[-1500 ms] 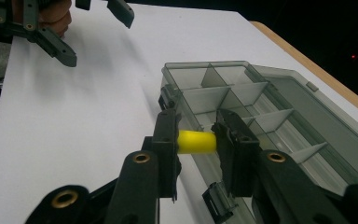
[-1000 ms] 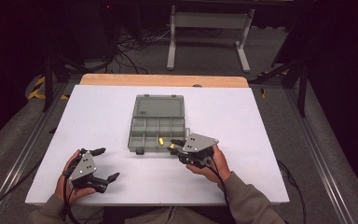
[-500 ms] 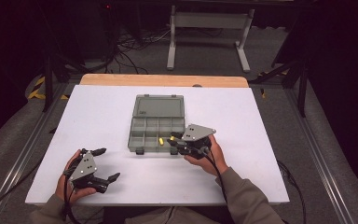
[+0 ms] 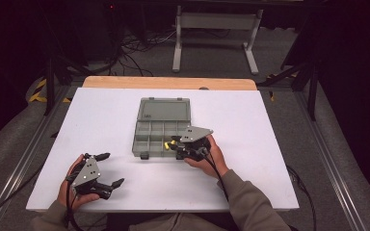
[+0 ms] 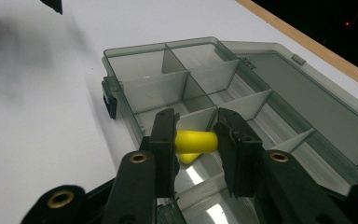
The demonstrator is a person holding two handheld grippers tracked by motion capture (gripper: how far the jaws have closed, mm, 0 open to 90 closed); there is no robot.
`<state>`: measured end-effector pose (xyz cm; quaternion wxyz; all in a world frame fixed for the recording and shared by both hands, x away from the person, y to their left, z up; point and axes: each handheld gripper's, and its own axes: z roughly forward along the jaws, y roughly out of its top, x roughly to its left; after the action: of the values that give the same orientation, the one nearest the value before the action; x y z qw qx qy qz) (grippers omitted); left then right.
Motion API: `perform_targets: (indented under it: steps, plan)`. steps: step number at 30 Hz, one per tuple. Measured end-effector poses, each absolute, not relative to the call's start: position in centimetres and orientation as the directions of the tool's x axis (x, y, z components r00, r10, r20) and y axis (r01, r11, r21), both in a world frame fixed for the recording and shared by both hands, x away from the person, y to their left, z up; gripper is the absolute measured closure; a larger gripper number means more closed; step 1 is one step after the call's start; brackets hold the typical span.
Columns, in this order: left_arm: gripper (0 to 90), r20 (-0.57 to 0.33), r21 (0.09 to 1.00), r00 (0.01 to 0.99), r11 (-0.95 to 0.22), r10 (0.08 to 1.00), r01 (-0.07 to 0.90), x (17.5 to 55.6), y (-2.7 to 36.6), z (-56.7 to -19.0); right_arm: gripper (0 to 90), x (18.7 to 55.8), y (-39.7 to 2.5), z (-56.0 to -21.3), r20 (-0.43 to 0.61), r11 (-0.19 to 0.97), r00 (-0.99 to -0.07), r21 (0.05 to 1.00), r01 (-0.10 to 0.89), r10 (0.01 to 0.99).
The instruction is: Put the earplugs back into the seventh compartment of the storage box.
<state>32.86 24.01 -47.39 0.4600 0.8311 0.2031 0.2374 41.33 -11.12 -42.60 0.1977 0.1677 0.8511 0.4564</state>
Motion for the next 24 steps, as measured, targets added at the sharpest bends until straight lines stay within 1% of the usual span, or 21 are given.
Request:
perform_targets:
  steps: [12,24]
  plan:
    - [3.5,0.207,0.861,0.806,-0.494,0.555,0.119,32.85,23.93,-47.39,67.6,41.69,-10.81,-43.08,-0.179,0.538,-0.862,0.834,0.122,0.473]
    - [3.5,0.207,0.860,0.808,-0.497,0.552,0.119,32.85,23.92,-47.40,64.2,41.65,-10.75,-43.12,-0.191,0.545,-0.856,0.830,0.120,0.480]
